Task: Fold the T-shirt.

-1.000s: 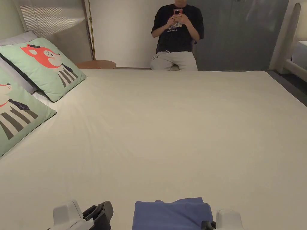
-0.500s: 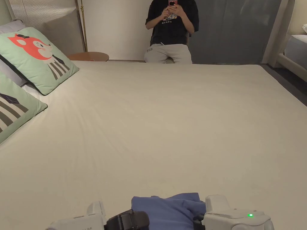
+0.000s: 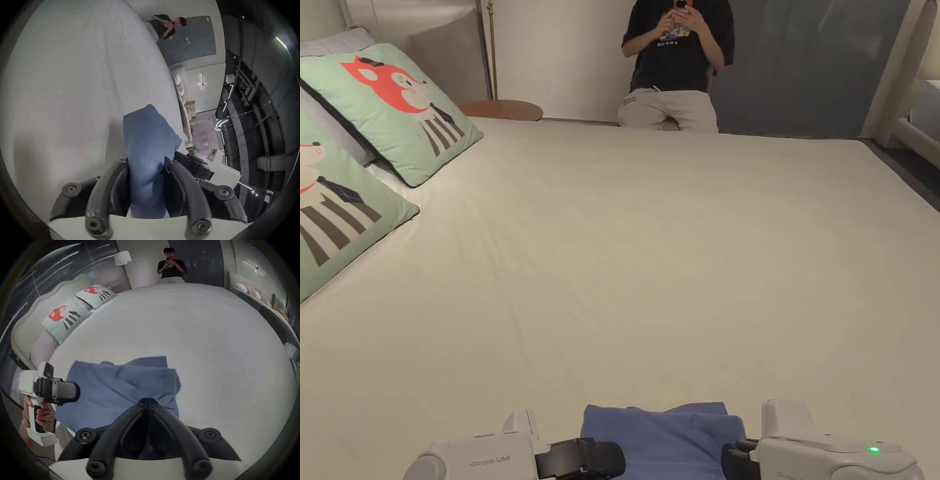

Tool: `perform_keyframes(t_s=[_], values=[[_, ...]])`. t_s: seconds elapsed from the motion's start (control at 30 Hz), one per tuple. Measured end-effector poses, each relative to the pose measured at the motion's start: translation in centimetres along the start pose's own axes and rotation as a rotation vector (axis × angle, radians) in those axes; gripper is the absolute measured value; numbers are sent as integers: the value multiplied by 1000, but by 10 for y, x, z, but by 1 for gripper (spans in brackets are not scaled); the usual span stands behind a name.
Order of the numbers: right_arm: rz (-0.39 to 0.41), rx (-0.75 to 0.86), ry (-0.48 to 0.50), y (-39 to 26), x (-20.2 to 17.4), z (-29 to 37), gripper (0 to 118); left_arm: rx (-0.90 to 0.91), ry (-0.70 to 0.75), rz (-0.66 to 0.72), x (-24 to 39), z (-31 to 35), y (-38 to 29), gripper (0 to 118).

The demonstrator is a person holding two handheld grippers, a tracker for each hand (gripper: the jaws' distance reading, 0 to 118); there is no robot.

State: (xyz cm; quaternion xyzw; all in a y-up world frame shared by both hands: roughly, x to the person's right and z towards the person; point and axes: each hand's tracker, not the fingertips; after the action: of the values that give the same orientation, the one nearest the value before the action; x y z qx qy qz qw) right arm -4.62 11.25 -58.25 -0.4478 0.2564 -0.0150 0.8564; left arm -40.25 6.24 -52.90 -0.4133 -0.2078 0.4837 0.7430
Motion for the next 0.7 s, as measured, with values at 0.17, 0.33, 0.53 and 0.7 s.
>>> perform_keyframes(t_s=[0.17, 0.33, 0.53, 0.7], values=[[31, 60, -4, 20, -25, 8, 0, 28, -13, 11, -29, 62, 28, 22], [54, 86, 23, 38, -58, 0, 0, 181, 94, -3, -49, 157, 57, 22], [88, 77, 55, 50, -91, -23, 0, 325, 219, 34, -82, 263, 93, 22], [114, 60, 78, 57, -116, -39, 0, 392, 265, 81, -99, 303, 105, 22]])
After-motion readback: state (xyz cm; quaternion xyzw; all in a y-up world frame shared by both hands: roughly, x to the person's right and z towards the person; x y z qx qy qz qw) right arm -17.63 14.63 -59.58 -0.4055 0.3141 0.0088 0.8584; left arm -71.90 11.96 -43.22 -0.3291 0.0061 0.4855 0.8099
